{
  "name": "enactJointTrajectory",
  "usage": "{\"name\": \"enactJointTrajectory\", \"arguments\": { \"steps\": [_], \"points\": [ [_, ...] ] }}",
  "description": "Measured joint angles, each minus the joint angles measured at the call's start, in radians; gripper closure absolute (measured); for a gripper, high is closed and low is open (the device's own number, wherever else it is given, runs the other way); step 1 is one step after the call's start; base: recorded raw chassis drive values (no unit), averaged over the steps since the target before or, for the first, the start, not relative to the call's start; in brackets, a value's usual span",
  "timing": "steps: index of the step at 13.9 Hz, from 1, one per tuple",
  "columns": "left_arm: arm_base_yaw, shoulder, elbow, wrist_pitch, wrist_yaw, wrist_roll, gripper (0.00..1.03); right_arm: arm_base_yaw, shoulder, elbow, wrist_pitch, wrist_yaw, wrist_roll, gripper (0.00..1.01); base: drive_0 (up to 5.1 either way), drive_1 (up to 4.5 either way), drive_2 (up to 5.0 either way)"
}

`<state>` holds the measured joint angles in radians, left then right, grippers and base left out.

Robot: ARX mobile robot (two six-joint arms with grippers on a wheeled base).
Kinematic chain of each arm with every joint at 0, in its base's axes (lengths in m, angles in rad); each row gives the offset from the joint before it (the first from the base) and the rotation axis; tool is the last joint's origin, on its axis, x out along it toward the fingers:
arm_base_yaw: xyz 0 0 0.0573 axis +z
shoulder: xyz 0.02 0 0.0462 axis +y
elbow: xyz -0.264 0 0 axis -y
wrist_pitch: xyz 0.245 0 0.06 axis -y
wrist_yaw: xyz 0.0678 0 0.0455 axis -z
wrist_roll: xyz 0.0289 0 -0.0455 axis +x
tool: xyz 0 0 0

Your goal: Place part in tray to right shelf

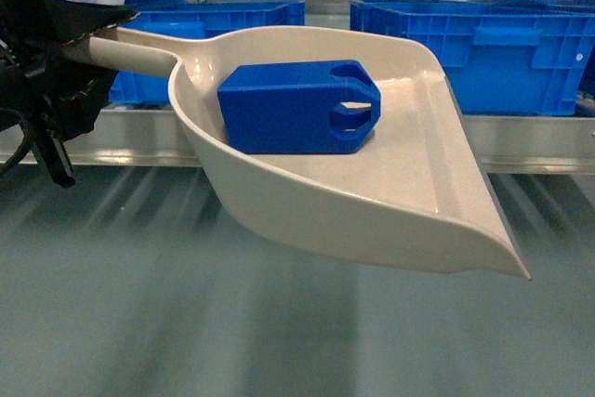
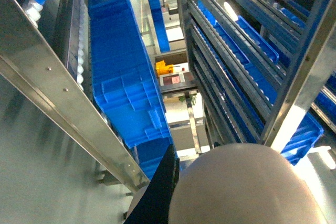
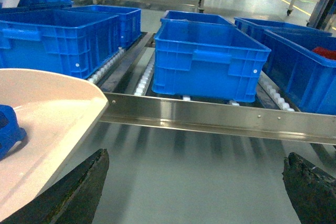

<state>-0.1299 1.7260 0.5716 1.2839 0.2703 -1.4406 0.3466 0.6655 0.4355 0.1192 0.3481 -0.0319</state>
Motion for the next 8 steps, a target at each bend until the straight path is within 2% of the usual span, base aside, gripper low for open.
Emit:
{"name": "enactJointTrajectory", "arguments": {
  "steps": [8],
  "points": [
    [0.001,0.0,0.0,-0.005,0.0,0.0,0.89,0.0,0.0,0.0,0.0,0.0,0.0,0.03,0.0,4.22,-4.1]
  ]
}}
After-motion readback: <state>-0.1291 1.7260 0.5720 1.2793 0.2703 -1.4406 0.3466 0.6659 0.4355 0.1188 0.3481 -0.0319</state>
